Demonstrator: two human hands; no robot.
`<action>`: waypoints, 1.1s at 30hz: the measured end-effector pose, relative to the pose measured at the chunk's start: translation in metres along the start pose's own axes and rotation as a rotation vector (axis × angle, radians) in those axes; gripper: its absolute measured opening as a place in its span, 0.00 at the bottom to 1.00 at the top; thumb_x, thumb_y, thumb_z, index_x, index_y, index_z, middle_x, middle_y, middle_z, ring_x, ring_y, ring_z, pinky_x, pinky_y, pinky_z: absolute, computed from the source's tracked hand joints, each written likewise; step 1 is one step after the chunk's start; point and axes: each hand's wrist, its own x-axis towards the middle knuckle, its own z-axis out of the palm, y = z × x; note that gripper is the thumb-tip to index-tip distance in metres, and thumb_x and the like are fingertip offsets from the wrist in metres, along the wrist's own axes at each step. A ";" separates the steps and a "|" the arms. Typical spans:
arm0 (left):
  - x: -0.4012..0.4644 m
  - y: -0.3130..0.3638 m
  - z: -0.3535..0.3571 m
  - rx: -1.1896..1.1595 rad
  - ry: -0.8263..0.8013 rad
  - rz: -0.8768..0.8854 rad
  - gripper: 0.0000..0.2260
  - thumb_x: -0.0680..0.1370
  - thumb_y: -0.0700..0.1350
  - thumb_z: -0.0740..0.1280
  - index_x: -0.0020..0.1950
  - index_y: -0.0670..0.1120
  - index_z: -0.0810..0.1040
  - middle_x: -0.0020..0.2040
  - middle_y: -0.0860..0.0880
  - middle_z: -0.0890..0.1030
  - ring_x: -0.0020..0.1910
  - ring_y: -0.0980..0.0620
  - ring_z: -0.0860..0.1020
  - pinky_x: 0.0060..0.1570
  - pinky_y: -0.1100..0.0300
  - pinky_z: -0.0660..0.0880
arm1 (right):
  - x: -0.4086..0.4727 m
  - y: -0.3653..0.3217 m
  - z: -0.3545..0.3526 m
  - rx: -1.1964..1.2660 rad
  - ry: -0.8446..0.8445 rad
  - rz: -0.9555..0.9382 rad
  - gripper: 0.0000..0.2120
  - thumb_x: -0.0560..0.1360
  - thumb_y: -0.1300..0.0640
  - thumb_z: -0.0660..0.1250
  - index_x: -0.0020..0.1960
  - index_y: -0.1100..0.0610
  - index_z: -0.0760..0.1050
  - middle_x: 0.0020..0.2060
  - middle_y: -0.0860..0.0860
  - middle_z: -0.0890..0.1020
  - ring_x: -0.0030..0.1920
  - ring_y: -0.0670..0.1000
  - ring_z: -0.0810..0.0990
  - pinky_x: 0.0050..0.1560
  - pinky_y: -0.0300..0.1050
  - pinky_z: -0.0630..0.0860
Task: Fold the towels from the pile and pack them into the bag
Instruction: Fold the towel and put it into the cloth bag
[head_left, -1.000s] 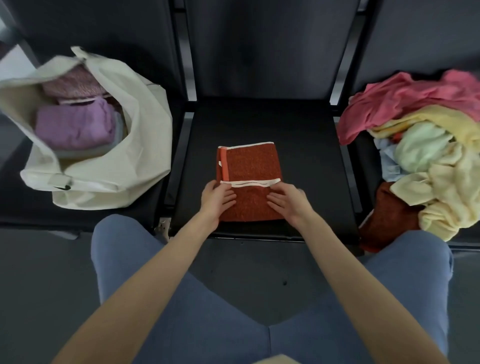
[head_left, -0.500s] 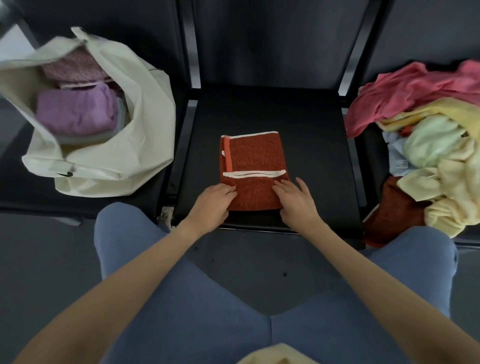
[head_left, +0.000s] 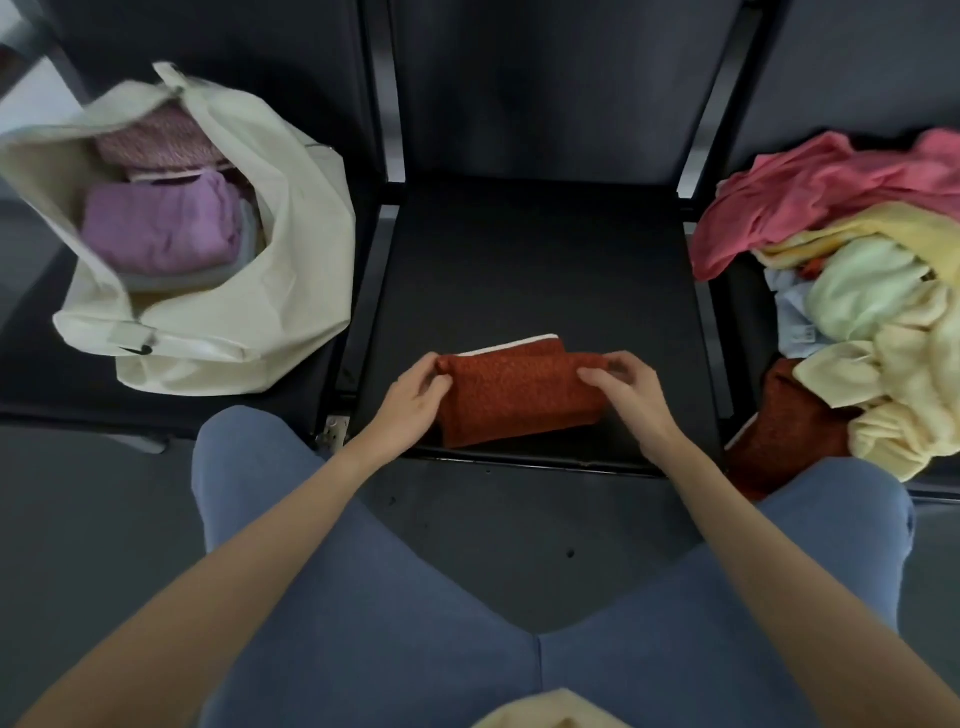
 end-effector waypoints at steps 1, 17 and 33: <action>0.005 -0.003 0.001 -0.019 0.041 -0.040 0.08 0.82 0.41 0.57 0.50 0.46 0.75 0.44 0.53 0.78 0.45 0.59 0.76 0.51 0.59 0.72 | 0.004 0.001 0.002 0.055 0.008 0.021 0.12 0.75 0.55 0.69 0.55 0.58 0.75 0.47 0.48 0.79 0.48 0.43 0.78 0.44 0.34 0.72; 0.023 -0.025 0.019 0.092 0.174 -0.384 0.23 0.77 0.55 0.68 0.64 0.41 0.70 0.54 0.49 0.76 0.54 0.48 0.78 0.53 0.53 0.76 | 0.034 0.017 0.043 -0.374 0.067 0.128 0.23 0.76 0.57 0.67 0.66 0.65 0.66 0.59 0.56 0.75 0.60 0.56 0.75 0.52 0.43 0.72; 0.000 0.005 -0.076 -0.176 0.555 -0.208 0.18 0.72 0.43 0.75 0.55 0.45 0.69 0.47 0.52 0.78 0.49 0.52 0.79 0.53 0.54 0.77 | 0.023 -0.069 0.141 -0.175 0.071 -0.080 0.14 0.72 0.48 0.64 0.50 0.58 0.72 0.48 0.53 0.78 0.53 0.55 0.77 0.54 0.53 0.76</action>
